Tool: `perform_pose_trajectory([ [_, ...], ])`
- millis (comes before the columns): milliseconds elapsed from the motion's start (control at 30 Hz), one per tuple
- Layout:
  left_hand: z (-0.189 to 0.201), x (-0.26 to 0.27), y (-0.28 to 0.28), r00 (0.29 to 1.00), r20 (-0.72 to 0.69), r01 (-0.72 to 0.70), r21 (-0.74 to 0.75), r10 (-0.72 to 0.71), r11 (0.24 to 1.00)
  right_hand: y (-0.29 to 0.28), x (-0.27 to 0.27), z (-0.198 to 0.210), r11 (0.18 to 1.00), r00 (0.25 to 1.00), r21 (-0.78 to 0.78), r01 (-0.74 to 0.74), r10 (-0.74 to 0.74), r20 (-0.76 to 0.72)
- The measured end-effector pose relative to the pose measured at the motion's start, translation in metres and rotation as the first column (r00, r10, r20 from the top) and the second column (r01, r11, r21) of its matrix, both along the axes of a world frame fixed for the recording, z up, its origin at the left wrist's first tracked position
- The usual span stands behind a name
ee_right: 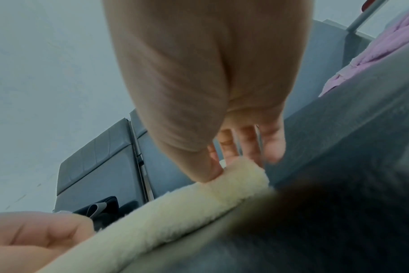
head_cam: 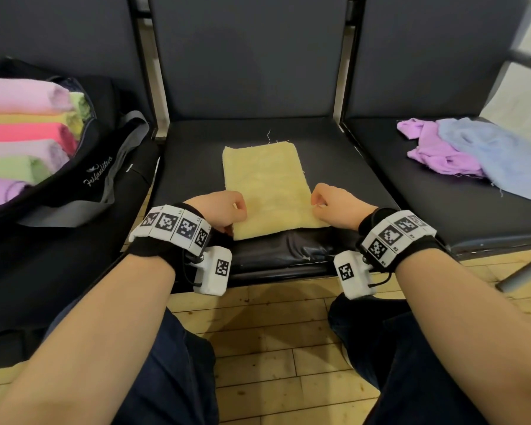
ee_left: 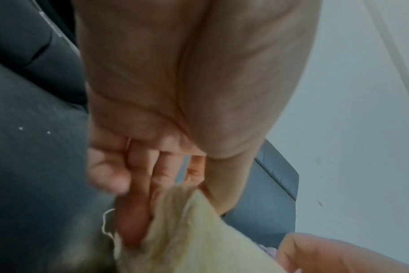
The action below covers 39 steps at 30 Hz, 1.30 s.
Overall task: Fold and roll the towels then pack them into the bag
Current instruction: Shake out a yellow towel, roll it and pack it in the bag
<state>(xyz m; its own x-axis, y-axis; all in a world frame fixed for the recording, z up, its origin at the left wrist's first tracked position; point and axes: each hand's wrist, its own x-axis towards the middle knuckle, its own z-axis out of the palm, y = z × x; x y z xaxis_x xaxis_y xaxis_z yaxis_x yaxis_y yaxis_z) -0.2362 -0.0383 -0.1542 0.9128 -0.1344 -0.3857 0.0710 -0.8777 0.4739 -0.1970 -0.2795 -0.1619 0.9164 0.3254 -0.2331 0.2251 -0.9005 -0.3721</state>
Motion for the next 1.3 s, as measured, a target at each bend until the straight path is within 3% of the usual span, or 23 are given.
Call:
perform_pose_trajectory([
  [100,-0.001,0.000,0.001,0.995,0.087,0.034,0.068,-0.040,0.997,0.000,0.000,0.000,0.998,0.989,0.021,-0.064,0.061,0.132],
  [233,0.002,-0.002,-0.001,0.978,0.190,0.079,0.021,-0.082,0.997,0.002,-0.002,0.006,0.993,0.990,0.054,-0.102,0.096,0.106],
  [433,0.009,-0.004,0.002,0.985,0.137,0.100,0.059,-0.107,0.993,-0.001,-0.006,0.014,0.994,0.992,0.029,-0.109,0.110,-0.060],
  [733,0.006,-0.007,0.000,0.988,0.088,0.114,0.119,-0.125,0.986,-0.001,-0.001,0.006,0.988,0.988,-0.002,-0.153,0.153,-0.027],
  [1033,0.011,-0.006,-0.003,0.995,-0.023,-0.096,-0.104,0.095,0.990,0.006,0.005,0.004,0.983,0.994,0.178,0.043,-0.023,-0.110],
  [1300,0.009,-0.006,-0.006,0.997,-0.047,-0.068,0.014,0.069,0.998,0.002,0.011,0.000,0.979,0.991,0.153,0.133,-0.129,-0.037],
])
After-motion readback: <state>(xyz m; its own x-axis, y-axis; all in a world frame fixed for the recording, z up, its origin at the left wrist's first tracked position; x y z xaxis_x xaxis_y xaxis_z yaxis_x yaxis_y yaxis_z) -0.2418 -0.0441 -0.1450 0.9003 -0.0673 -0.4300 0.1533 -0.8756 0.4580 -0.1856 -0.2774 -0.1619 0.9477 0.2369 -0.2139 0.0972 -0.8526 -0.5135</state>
